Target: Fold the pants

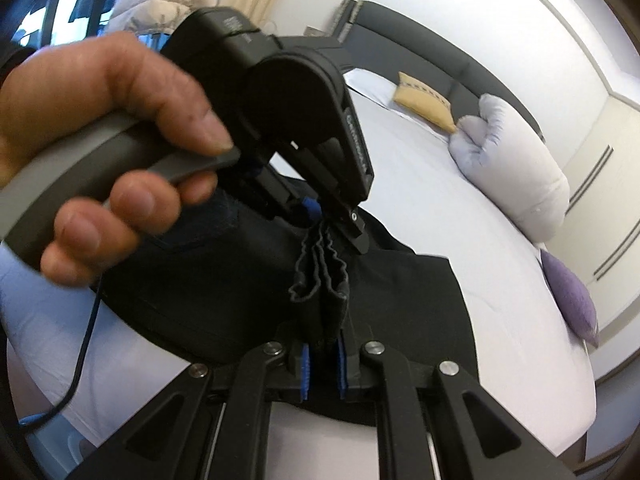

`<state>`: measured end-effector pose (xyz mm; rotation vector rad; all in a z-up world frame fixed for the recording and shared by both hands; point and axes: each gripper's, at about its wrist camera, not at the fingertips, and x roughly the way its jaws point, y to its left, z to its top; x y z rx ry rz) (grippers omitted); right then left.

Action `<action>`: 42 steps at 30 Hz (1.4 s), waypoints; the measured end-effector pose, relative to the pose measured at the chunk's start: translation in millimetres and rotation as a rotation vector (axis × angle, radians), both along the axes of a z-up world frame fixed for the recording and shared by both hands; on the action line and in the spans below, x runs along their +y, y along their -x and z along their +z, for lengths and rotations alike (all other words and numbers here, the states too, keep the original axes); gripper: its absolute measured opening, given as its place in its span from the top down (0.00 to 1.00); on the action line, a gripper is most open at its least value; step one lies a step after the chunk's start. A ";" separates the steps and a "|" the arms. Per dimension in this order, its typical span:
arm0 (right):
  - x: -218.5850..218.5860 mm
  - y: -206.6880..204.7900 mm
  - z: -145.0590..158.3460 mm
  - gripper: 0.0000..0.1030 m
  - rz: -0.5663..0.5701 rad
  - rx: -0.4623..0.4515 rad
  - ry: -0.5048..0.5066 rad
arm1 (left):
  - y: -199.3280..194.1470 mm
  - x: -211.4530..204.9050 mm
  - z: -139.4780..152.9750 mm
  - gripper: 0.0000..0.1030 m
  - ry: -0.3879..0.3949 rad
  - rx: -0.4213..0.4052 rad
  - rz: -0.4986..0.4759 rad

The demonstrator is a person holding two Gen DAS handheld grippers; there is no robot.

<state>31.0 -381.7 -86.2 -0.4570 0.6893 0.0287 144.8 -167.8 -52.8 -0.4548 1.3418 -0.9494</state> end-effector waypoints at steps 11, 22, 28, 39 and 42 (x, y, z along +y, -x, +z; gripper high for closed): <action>41.5 -22.8 -26.5 0.89 0.105 0.086 -0.010 | -11.0 39.6 -14.3 0.93 -0.133 -0.038 0.049; 17.0 -44.1 -48.5 0.61 0.065 0.204 -0.150 | -0.9 35.2 -51.5 0.92 -0.228 -0.065 0.047; -59.7 -32.7 -22.8 0.29 0.041 0.308 -0.561 | 35.1 13.9 -24.0 0.89 -0.452 -0.268 0.063; -253.6 -113.3 -1.5 0.58 -0.083 0.336 -1.162 | 98.5 -58.0 -32.0 0.90 -0.668 -0.491 -0.044; -261.6 -155.7 -13.4 0.58 -0.064 0.400 -1.223 | 105.6 -75.2 -41.0 0.90 -0.711 -0.527 -0.077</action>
